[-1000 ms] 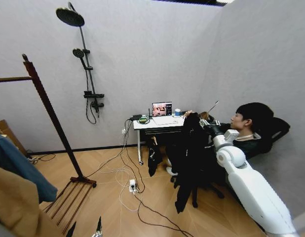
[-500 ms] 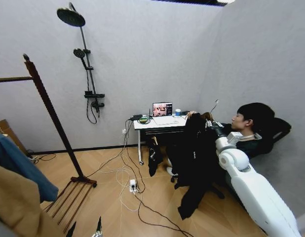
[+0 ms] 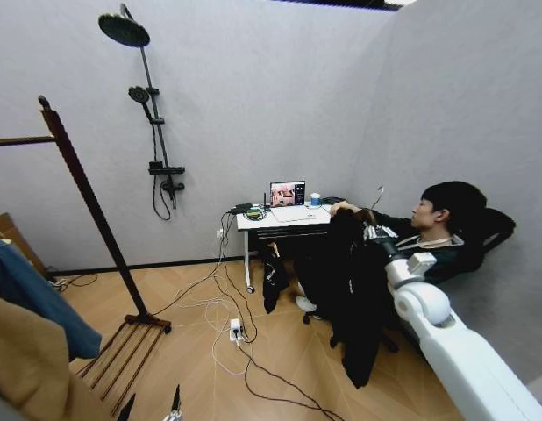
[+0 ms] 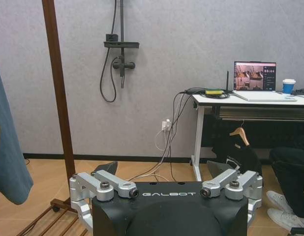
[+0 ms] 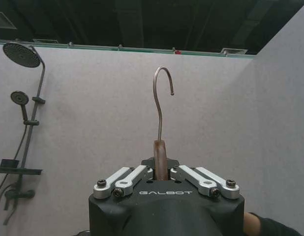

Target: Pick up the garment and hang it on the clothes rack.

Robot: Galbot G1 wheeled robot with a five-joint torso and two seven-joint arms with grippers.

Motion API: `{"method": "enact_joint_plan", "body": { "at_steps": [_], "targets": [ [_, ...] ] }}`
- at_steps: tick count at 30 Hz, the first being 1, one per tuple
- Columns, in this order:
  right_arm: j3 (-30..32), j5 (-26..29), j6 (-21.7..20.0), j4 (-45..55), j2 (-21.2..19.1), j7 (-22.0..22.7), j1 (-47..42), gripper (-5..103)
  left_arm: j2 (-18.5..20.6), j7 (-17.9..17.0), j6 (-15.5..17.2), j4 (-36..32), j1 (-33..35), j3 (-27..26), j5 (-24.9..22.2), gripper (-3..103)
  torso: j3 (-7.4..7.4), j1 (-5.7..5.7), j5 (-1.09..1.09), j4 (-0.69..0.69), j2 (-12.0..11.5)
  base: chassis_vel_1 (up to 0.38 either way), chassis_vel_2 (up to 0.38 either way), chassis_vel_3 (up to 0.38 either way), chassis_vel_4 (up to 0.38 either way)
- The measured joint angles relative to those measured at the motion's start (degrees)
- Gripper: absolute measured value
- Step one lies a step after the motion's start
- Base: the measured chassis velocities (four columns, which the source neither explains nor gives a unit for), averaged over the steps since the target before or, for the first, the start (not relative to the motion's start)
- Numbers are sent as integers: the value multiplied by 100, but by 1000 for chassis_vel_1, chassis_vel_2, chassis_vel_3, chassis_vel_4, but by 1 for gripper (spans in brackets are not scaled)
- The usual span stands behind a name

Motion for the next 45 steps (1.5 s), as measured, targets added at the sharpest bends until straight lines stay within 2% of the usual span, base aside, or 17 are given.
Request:
{"method": "enact_joint_plan", "body": {
  "at_steps": [14, 22, 30, 45],
  "targets": [
    [-579, -34, -91, 388, 40, -29, 8, 10, 0, 0, 0, 0, 0, 0, 0, 100, 0, 0, 0, -1, 0, 0, 0, 0, 0],
    [-617, -131, -23, 333, 103, -102, -56, 10, 0, 0, 0, 0, 0, 0, 0, 100, 16, 16, 1, -1, 34, 0, 0, 0, 0],
    [-569, -131, 70, 253, 109, -200, -137, 10, 0, 0, 0, 0, 0, 0, 0, 100, 141, 132, 1, -1, 276, 0, 0, 0, 0],
    [-528, -101, 119, 227, 155, -330, -287, 10, 0, 0, 0, 0, 0, 0, 0, 100, 156, 146, 1, -2, 309, -13, 14, 16, -20]
  ]
}}
